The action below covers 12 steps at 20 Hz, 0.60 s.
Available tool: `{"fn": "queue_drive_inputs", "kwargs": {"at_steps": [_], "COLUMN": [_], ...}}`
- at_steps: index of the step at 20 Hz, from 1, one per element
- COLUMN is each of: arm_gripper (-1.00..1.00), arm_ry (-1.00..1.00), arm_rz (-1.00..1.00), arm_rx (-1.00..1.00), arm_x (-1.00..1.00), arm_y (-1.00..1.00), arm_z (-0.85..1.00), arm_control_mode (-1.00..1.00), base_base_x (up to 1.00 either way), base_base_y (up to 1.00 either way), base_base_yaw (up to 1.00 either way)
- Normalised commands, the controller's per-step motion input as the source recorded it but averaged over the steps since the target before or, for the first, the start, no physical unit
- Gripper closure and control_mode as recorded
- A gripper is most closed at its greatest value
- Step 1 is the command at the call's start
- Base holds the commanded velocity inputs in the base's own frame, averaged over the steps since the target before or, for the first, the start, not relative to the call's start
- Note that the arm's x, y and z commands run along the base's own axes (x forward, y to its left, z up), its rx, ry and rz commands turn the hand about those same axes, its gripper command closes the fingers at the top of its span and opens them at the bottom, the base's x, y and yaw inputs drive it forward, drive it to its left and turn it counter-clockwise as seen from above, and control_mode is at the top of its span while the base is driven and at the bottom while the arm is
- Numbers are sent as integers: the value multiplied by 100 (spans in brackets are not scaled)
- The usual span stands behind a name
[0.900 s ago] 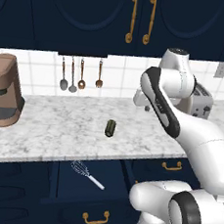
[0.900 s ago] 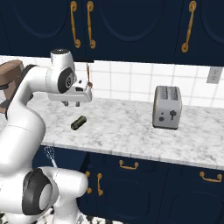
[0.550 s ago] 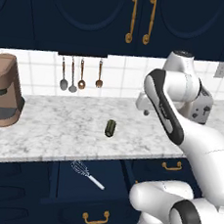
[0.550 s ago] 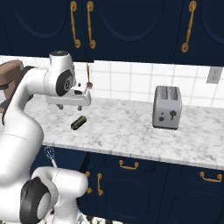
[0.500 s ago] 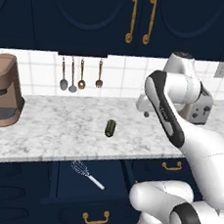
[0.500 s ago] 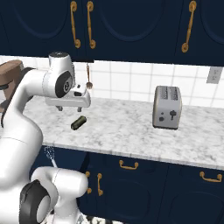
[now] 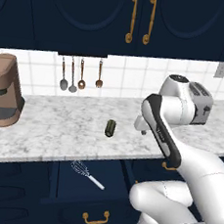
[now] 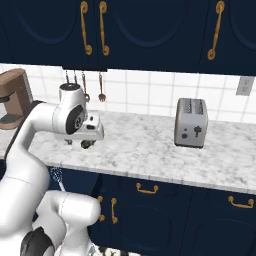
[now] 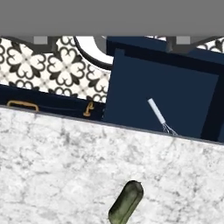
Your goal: Pick the whisk from the drawer and place it on the counter.
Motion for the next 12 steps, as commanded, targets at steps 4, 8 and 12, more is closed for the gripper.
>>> {"fn": "queue_drive_inputs", "kwargs": {"at_steps": [4, 8, 12], "arm_gripper": [-100, -100, -100], "arm_ry": [7, 0, 0], "arm_rz": [0, 0, 0], "arm_rx": [0, 0, 0], "arm_x": [-5, 0, 0], "arm_y": [0, 0, 0], "arm_z": [-10, 0, 0], "arm_control_mode": [100, 100, 100], "base_base_x": [0, 0, -12], "base_base_y": [-10, -84, -58], "base_base_yaw": [3, 30, 51]}}
